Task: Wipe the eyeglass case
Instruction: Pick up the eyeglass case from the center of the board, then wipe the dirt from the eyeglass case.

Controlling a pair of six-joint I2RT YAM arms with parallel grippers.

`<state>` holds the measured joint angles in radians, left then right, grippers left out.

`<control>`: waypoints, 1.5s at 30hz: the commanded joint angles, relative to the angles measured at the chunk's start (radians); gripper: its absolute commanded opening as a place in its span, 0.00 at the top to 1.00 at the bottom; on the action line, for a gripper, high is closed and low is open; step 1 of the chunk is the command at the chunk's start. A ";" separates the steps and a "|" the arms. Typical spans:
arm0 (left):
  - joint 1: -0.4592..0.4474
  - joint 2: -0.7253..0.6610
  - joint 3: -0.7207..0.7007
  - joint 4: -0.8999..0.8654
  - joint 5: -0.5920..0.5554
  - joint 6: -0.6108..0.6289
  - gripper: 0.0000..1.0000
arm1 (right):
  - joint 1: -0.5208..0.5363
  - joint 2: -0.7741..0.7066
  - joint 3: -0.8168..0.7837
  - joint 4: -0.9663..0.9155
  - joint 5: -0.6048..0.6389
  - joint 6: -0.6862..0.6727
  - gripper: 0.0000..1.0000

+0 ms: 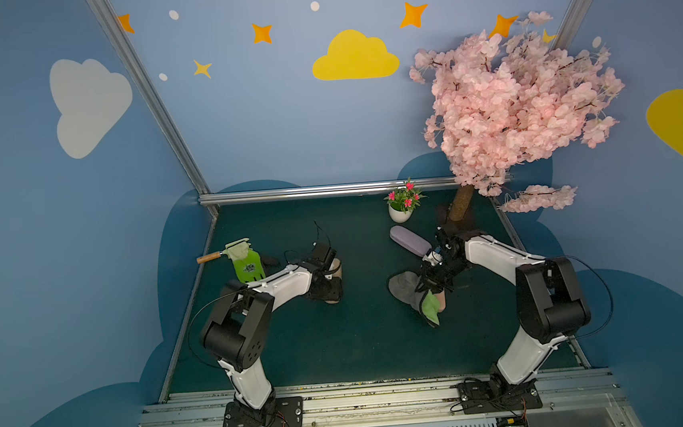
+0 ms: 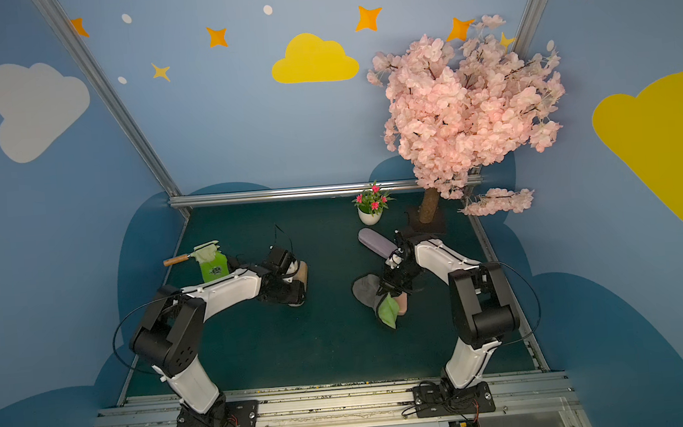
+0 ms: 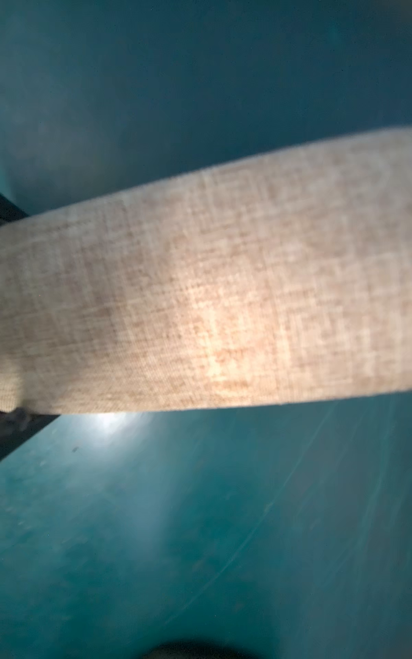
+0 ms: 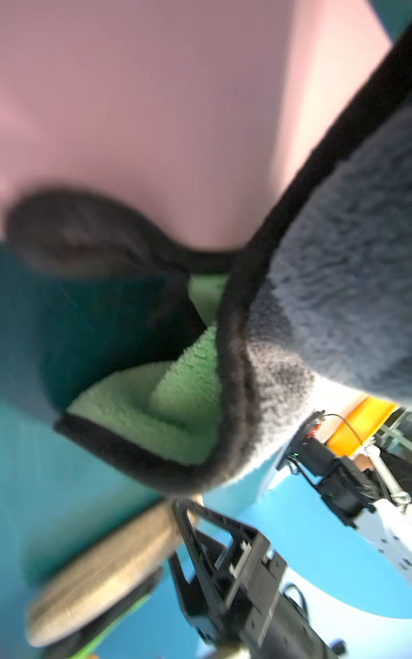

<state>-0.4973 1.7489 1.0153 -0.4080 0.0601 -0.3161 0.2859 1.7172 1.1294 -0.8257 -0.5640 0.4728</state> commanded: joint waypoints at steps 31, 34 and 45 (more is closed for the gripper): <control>-0.198 -0.073 -0.204 0.187 0.219 0.214 0.75 | 0.234 0.237 0.236 0.016 0.303 0.157 1.00; -0.198 -0.064 -0.200 0.186 0.234 0.210 0.80 | 0.268 0.205 0.248 0.049 0.163 0.150 1.00; -0.195 -0.113 -0.202 0.203 0.259 0.203 0.88 | 0.419 0.213 0.103 0.478 -0.316 0.527 1.00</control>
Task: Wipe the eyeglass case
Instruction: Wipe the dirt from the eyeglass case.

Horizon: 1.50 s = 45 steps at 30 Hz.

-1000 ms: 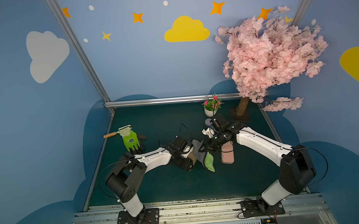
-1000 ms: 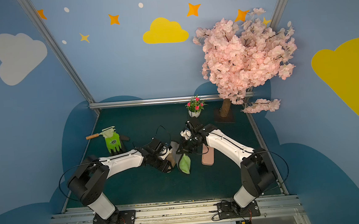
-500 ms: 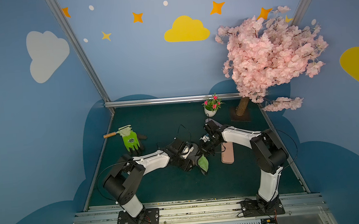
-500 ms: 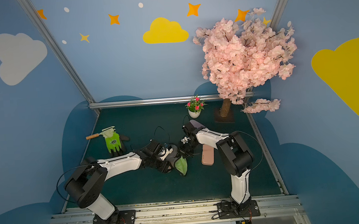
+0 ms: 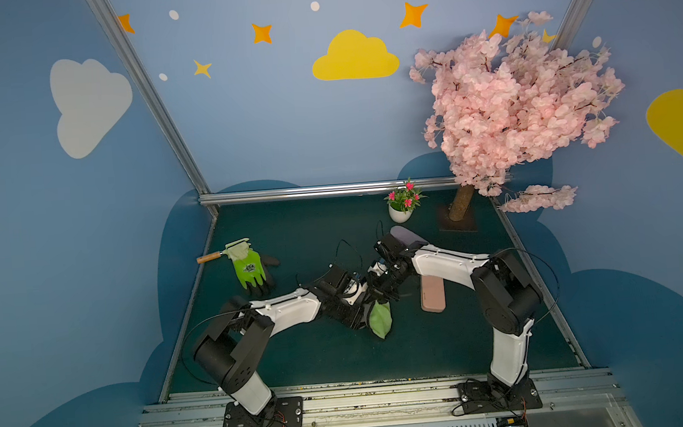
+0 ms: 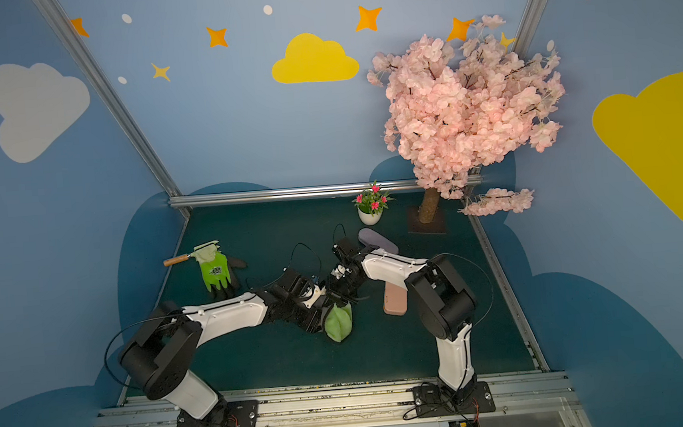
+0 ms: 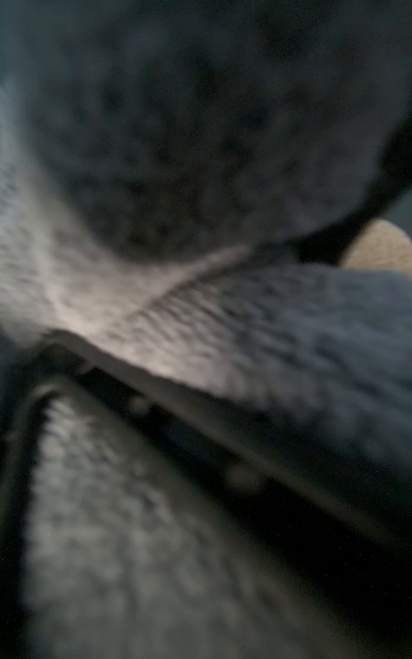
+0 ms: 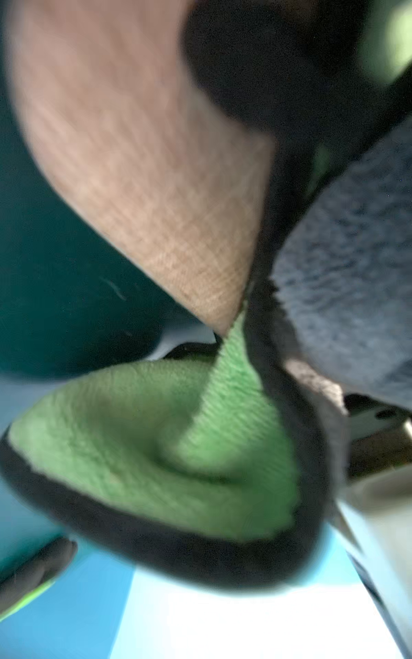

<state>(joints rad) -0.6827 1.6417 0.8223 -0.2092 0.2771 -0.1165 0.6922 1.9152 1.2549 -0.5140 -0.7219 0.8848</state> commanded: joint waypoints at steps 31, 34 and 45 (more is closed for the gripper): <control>-0.014 -0.104 -0.082 0.071 -0.029 -0.020 0.97 | -0.063 0.024 -0.087 0.070 -0.093 0.031 1.00; -0.014 -0.093 -0.080 0.062 -0.027 -0.020 0.97 | -0.129 0.047 0.018 -0.207 0.168 -0.188 1.00; -0.028 -0.079 -0.092 0.082 -0.100 0.027 0.97 | -0.082 0.006 0.191 -0.315 0.173 -0.298 1.00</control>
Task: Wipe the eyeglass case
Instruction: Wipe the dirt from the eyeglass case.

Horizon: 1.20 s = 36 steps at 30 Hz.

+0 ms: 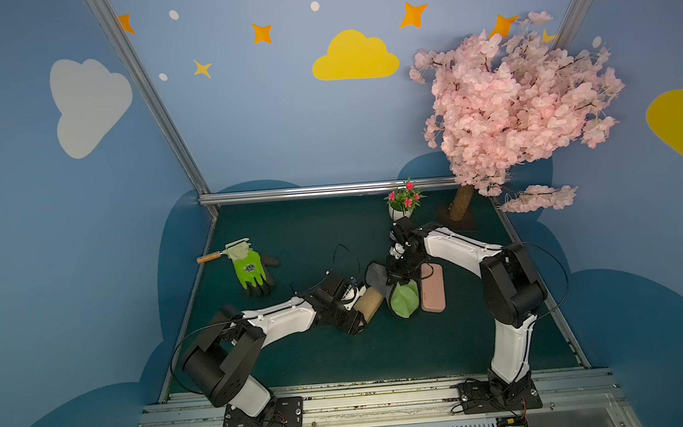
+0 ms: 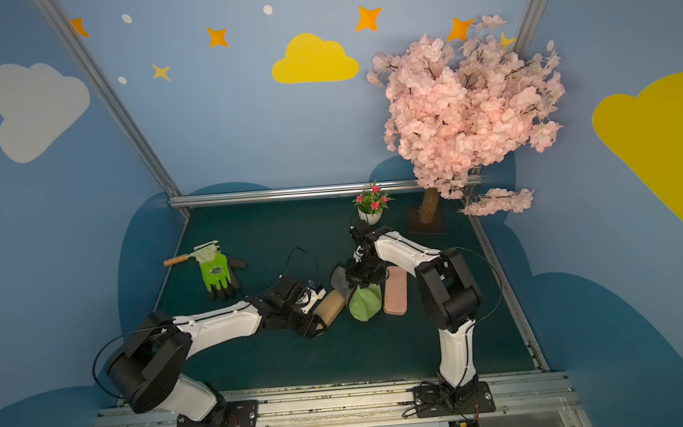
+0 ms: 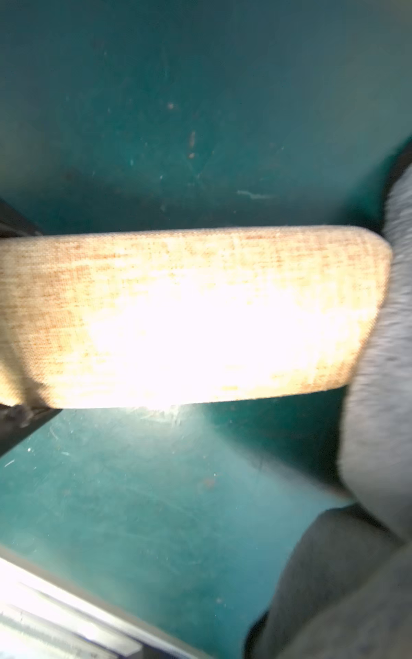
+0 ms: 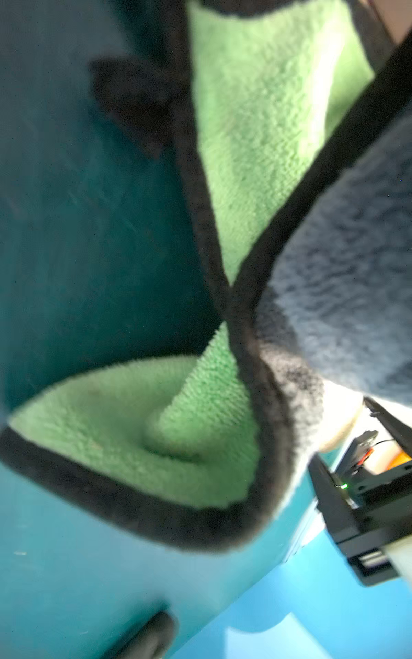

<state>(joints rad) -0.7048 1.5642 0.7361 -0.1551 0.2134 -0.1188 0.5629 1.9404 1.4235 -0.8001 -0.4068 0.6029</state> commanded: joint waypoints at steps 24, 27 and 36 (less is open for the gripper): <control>-0.082 -0.083 -0.119 0.173 -0.159 0.069 0.97 | -0.008 0.081 0.081 -0.213 0.238 -0.137 1.00; -0.084 -0.073 -0.118 0.176 -0.178 0.081 0.97 | 0.008 0.053 0.140 -0.222 0.091 -0.140 1.00; -0.138 -0.054 -0.134 0.223 -0.313 0.147 0.97 | 0.119 0.211 0.274 -0.197 -0.309 -0.095 1.00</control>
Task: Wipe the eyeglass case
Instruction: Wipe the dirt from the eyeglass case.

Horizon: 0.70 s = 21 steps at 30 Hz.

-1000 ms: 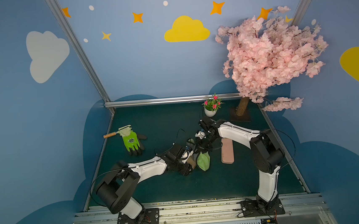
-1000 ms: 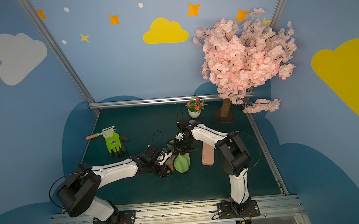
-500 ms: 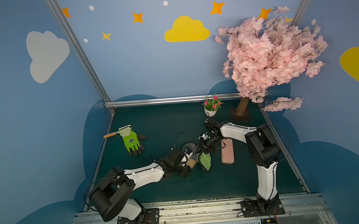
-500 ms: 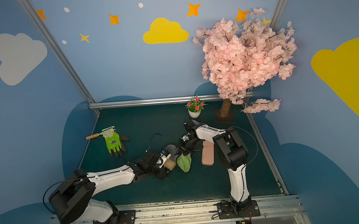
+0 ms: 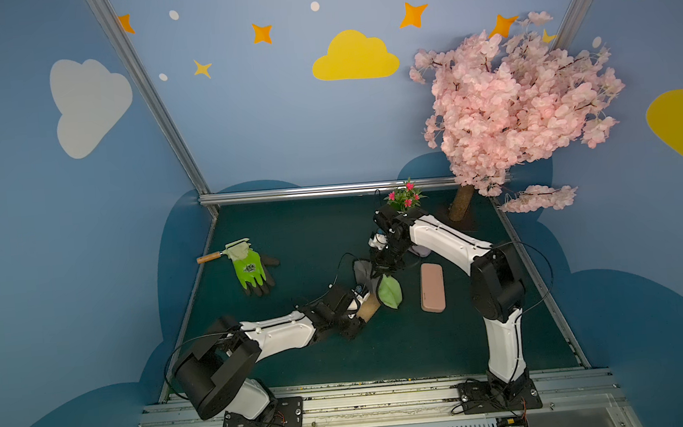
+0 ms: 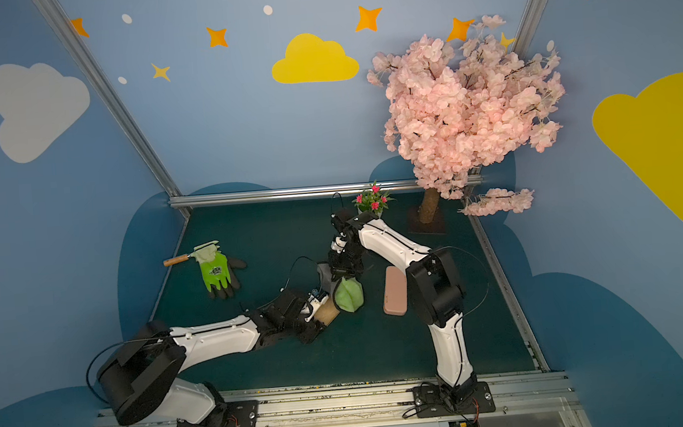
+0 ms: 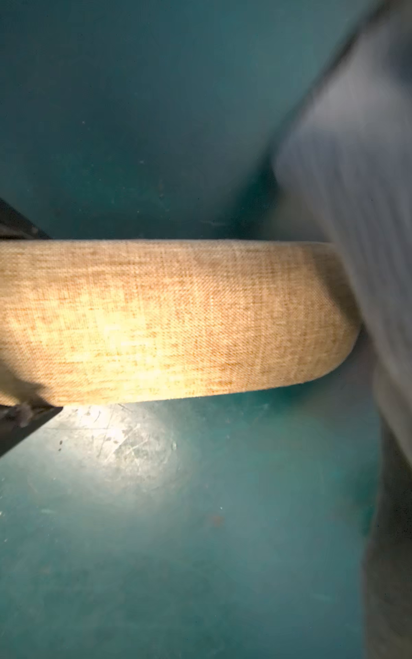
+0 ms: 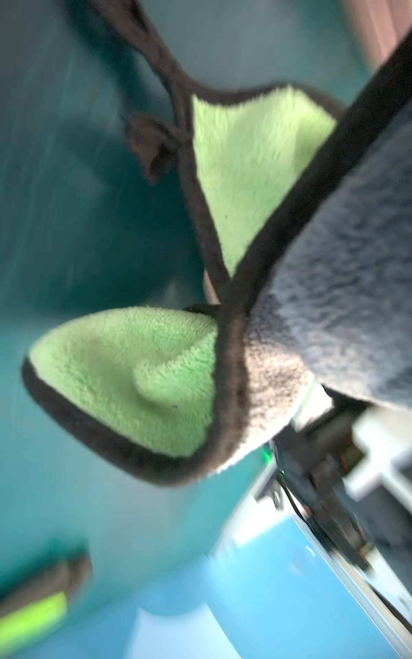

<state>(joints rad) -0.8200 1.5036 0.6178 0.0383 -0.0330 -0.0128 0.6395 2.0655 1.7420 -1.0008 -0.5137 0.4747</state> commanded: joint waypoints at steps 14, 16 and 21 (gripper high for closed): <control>-0.105 -0.029 -0.043 0.032 -0.330 0.022 0.97 | -0.042 0.103 -0.086 -0.249 0.363 -0.174 1.00; -0.112 -0.027 -0.043 0.029 -0.332 0.022 0.97 | -0.015 0.119 -0.034 -0.292 0.507 -0.177 1.00; -0.122 -0.010 -0.031 0.020 -0.333 0.029 0.97 | 0.060 0.166 0.107 -0.362 0.541 -0.186 1.00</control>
<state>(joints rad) -0.9485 1.4796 0.5777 0.0895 -0.2817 0.0185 0.6579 2.1838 1.8130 -1.2476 -0.1513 0.3153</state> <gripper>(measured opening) 0.585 0.116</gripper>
